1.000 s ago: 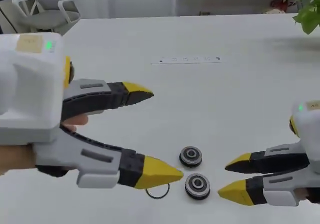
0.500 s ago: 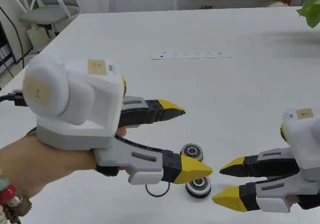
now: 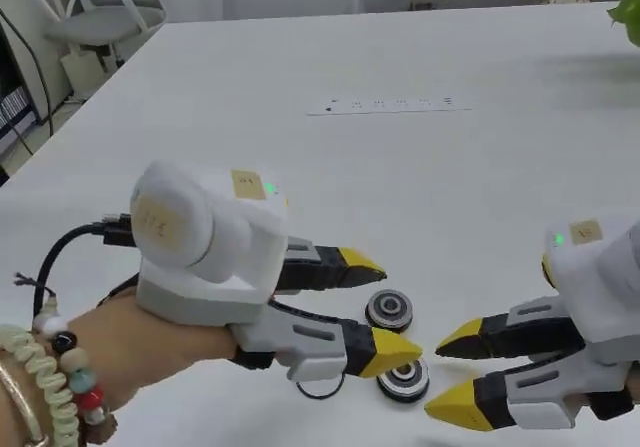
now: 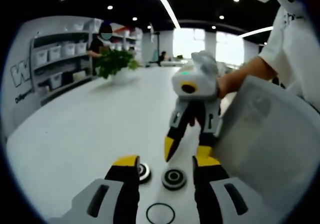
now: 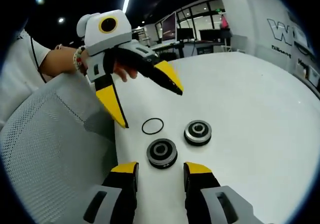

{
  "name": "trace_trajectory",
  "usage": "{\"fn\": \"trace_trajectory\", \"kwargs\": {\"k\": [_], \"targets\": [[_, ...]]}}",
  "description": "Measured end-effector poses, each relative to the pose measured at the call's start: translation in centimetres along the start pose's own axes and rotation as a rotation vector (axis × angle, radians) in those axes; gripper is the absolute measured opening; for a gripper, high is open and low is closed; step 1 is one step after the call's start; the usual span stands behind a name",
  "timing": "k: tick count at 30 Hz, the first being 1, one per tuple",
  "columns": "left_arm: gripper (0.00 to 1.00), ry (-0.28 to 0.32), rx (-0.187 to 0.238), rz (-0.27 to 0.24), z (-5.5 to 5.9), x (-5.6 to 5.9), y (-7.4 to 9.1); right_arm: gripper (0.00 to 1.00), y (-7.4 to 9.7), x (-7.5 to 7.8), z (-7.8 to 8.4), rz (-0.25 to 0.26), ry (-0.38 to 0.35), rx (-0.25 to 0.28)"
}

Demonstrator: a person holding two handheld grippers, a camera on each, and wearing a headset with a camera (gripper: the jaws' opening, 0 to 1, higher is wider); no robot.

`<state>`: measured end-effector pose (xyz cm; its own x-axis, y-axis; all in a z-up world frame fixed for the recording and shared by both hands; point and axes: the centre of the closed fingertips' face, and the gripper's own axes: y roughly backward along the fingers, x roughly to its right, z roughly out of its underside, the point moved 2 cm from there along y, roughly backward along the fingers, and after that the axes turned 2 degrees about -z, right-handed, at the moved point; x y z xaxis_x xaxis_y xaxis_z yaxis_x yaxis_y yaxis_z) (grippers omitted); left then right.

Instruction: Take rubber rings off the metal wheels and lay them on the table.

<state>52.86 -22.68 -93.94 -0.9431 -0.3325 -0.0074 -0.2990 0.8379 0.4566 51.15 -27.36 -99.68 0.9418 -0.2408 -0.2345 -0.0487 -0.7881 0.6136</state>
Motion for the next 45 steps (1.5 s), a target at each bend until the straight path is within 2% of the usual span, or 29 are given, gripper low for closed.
{"fn": "trace_trajectory", "kwargs": {"k": [3,7,12,17,20,26,40,45], "targets": [[0.39,-0.006,-0.009,-0.002,0.6,0.2,-0.5,0.34,-0.2,0.2,-0.2,0.004,0.006,0.002],[0.32,-0.037,-0.041,0.013,2.0,0.9,-1.1,0.33,-0.5,0.1,-0.1,0.005,0.010,0.002],[0.30,-0.006,-0.070,0.019,3.3,1.2,-1.9,0.32,-0.9,-0.1,0.3,0.020,0.020,0.004],[0.24,-0.029,-0.108,0.026,4.3,1.5,-2.4,0.30,-1.2,-0.2,0.6,0.031,0.034,-0.002],[0.20,-0.050,-0.116,0.006,4.4,1.2,-2.5,0.29,-1.4,-0.2,1.0,0.034,0.032,-0.005],[0.14,-0.038,-0.120,0.019,4.6,1.6,-2.7,0.25,-1.2,0.0,0.7,0.050,0.027,0.011],[0.14,-0.004,-0.078,0.007,4.7,1.4,-2.6,0.13,-0.7,-0.1,0.7,0.042,-0.002,0.030],[0.14,0.003,-0.071,0.006,4.7,1.4,-2.6,0.16,-1.0,0.0,0.6,0.050,0.023,0.028]]}}
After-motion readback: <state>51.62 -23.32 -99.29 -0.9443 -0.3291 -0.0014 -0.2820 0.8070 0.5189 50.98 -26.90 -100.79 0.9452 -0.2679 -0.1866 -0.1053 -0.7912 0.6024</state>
